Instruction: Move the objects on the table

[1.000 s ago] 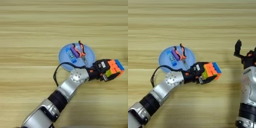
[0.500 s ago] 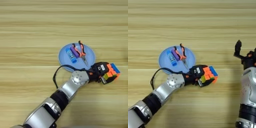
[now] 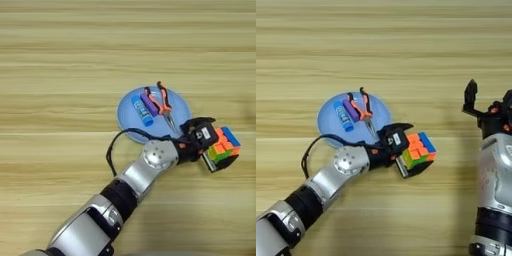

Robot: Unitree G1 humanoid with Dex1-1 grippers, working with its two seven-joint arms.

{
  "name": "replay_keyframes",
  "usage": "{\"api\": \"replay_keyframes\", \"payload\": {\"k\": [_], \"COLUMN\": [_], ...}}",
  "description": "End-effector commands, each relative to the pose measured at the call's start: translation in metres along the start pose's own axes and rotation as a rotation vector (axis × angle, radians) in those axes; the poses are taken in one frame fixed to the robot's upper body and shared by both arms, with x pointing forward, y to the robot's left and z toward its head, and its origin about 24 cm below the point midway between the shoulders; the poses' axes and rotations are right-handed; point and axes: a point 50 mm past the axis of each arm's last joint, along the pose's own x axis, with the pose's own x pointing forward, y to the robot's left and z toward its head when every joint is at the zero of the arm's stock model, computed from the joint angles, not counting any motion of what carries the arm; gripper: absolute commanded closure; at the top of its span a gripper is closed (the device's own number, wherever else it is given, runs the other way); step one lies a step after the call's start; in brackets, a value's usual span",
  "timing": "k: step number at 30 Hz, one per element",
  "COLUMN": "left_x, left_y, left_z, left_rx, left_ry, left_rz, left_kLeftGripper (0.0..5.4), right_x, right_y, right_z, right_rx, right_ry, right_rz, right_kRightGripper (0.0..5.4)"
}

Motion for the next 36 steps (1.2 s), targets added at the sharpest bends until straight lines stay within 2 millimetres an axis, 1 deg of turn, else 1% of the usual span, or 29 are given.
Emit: {"api": "replay_keyframes", "payload": {"k": [1, 9, 14, 18, 27, 36], "left_x": [0.005, -0.004, -0.012, -0.024, -0.051, -0.083], "left_y": [-0.015, -0.007, 0.002, 0.016, 0.043, 0.071], "left_z": [0.009, 0.014, 0.018, 0.024, 0.030, 0.027], "left_rx": [-0.050, -0.053, -0.051, -0.048, -0.059, -0.069], "left_ry": [-0.066, -0.092, -0.116, -0.146, -0.176, -0.176], "left_rz": [-0.006, 0.033, 0.073, 0.137, 0.269, 0.434], "left_kLeftGripper": [0.03, 0.03, 0.03, 0.03, 0.03, 0.03], "right_x": [0.000, 0.000, -0.001, -0.004, -0.008, -0.007], "right_y": [0.005, 0.012, 0.020, 0.031, 0.050, 0.062], "right_z": [0.000, -0.002, -0.003, -0.002, -0.003, 0.003], "right_rx": [-0.003, -0.012, -0.021, -0.073, -0.150, -0.203], "right_ry": [-0.006, 0.002, 0.003, 0.003, 0.021, 0.043], "right_rz": [0.018, 0.047, 0.075, 0.130, 0.235, 0.309], "right_kRightGripper": [0.00, 0.00, 0.00, 0.00, 0.00, 0.00]}}
